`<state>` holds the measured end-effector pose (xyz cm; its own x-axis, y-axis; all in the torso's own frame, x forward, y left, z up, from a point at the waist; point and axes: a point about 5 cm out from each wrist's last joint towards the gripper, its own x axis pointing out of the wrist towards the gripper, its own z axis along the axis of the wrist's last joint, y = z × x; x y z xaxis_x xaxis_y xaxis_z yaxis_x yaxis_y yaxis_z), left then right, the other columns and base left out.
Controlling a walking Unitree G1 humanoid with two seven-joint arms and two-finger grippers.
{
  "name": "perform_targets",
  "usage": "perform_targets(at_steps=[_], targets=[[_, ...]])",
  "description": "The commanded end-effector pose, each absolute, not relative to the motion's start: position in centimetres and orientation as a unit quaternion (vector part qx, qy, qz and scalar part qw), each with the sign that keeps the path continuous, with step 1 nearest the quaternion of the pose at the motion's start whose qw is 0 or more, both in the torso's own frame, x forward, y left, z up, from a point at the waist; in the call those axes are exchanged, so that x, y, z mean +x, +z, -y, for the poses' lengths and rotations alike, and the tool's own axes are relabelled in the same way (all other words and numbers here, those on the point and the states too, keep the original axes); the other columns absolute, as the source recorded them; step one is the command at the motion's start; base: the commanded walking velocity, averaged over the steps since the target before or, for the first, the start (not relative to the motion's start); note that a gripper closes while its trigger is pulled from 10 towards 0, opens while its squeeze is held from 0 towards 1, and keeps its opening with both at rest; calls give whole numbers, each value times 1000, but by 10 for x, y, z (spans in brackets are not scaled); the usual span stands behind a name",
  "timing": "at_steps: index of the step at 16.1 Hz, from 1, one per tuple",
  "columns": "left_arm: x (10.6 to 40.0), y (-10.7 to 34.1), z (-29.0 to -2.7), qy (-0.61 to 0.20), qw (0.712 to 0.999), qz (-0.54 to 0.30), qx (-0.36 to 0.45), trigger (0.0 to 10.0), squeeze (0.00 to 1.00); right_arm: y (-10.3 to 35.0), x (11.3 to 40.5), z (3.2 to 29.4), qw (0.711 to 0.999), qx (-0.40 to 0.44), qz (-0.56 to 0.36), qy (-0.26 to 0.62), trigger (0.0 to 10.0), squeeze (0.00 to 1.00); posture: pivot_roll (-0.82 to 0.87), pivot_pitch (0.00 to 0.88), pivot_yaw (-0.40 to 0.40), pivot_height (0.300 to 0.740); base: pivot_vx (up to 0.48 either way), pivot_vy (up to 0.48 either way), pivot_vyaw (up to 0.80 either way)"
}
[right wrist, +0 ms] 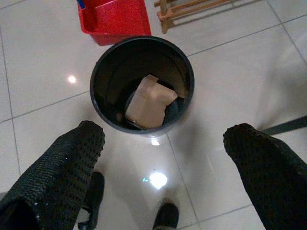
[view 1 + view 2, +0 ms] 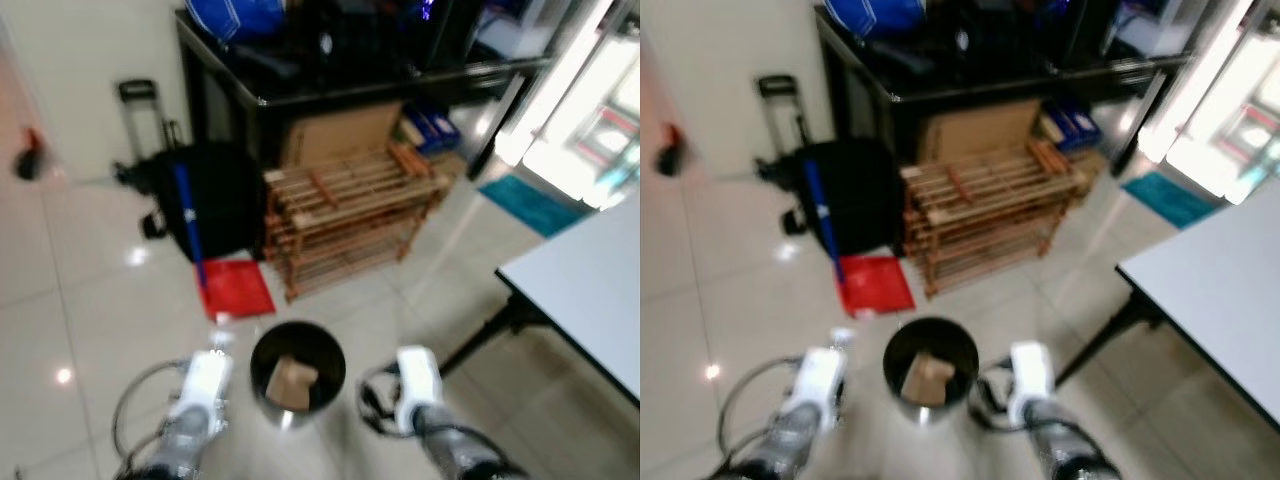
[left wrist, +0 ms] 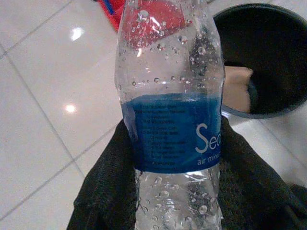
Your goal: Picking trash to rubbish bin
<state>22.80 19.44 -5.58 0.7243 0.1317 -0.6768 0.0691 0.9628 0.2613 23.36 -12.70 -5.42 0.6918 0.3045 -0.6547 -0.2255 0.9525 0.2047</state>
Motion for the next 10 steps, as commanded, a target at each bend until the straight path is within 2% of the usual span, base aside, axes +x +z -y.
perform_targets(at_steps=[1, 6, 7, 10], targets=[[232, -55, -179, 2, 922, -365, 127, 10000, 0, -54, 235, 145, 921, 40, -366, 125, 10000, 0, -40, 77, -116, 740, 480, 0, 0], [232, -55, -179, 3, 922, -365, 126, 10000, 0, -53, 236, 145, 922, 40, -365, 127, 10000, 0, -41, 88, -117, 740, 480, 0, 0], [232, -55, -179, 5, 923, -364, 125, 10000, 0, -53, 236, 145, 921, 40, -365, 128, 10000, 0, -41, 88, -117, 740, 281, 0, 0], [233, -55, -178, 2, 923, -364, 123, 10000, 0, -53, 236, 145, 921, 38, -365, 130, 10000, 0, -41, 93, -117, 740, 0, 0, 0]])
